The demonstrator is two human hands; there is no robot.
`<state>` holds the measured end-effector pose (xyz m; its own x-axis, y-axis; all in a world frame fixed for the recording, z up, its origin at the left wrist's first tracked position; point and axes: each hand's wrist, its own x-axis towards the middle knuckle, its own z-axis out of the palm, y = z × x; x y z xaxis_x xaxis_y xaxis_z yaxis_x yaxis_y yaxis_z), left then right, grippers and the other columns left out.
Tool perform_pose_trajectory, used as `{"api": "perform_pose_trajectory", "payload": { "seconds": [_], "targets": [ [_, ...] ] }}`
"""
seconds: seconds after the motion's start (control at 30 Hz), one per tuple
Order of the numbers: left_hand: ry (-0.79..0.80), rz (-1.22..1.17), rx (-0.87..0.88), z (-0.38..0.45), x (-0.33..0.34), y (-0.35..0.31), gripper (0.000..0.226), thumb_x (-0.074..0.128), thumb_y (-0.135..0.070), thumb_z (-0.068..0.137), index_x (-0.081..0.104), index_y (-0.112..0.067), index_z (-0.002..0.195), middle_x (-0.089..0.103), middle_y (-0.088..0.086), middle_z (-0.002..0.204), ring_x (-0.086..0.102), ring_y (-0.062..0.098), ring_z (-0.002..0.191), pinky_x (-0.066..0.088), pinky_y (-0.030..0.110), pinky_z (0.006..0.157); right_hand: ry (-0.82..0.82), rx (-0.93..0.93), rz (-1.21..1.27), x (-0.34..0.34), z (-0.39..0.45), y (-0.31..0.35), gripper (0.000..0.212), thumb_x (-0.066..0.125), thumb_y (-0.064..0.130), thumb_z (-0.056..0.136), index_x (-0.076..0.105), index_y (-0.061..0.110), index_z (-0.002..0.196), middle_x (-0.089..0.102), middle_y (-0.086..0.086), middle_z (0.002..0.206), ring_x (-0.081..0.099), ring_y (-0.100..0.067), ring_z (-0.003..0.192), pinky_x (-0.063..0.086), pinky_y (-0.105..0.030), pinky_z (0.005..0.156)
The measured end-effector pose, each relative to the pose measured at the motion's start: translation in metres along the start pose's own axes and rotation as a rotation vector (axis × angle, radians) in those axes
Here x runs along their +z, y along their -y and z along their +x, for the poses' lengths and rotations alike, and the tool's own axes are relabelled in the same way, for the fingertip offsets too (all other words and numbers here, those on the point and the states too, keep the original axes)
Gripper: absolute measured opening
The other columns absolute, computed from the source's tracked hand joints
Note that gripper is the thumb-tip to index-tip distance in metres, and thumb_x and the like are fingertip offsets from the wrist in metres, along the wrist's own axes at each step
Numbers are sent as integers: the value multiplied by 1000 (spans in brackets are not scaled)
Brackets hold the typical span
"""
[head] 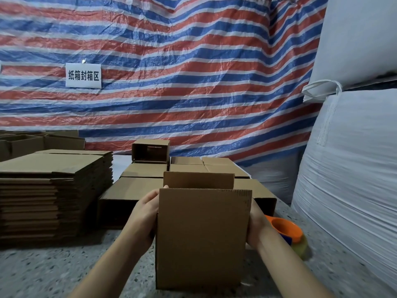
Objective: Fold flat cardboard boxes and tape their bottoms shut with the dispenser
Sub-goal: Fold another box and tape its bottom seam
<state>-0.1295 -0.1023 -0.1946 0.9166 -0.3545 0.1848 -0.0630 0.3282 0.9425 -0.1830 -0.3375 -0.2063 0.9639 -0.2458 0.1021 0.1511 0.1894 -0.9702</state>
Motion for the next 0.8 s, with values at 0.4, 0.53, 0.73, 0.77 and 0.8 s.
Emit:
{"api": "perform_pose_trajectory", "payload": {
  "seconds": [0.4,0.53,0.73,0.77,0.8],
  "targets": [
    [260,324,71,1,-24,-5,95,29,-96,66,67,-27,119,72,2,117,68,20,107,49,46,94,-12,17,-57,-4,0,-3,65,35,37,106,62,24,47,60,2,55,60,-10,50,52,-24,50],
    [212,397,105,0,-23,-7,103,59,-98,37,66,-27,111,74,-10,105,70,11,99,52,35,87,-35,41,-9,-6,3,-5,68,35,36,106,61,24,45,59,3,53,59,-10,47,51,-23,48],
    [118,357,100,-5,-13,-8,56,66,-71,73,70,-26,105,75,-2,96,73,16,87,55,23,66,-77,86,22,-5,5,-5,60,41,34,103,66,18,51,64,-1,56,64,-13,49,52,-24,47],
    [103,359,105,-5,-12,-7,51,63,-65,75,71,-22,102,75,0,93,72,16,83,53,23,65,-69,84,43,-4,4,-4,60,42,36,102,70,19,53,69,-2,61,68,-15,55,54,-25,50],
    [88,362,114,-5,-10,-6,49,62,-60,76,70,-18,98,73,1,87,69,17,78,51,23,63,-64,88,77,-3,3,-3,59,42,38,102,75,19,57,72,-4,68,71,-17,61,55,-27,52]
  ]
}}
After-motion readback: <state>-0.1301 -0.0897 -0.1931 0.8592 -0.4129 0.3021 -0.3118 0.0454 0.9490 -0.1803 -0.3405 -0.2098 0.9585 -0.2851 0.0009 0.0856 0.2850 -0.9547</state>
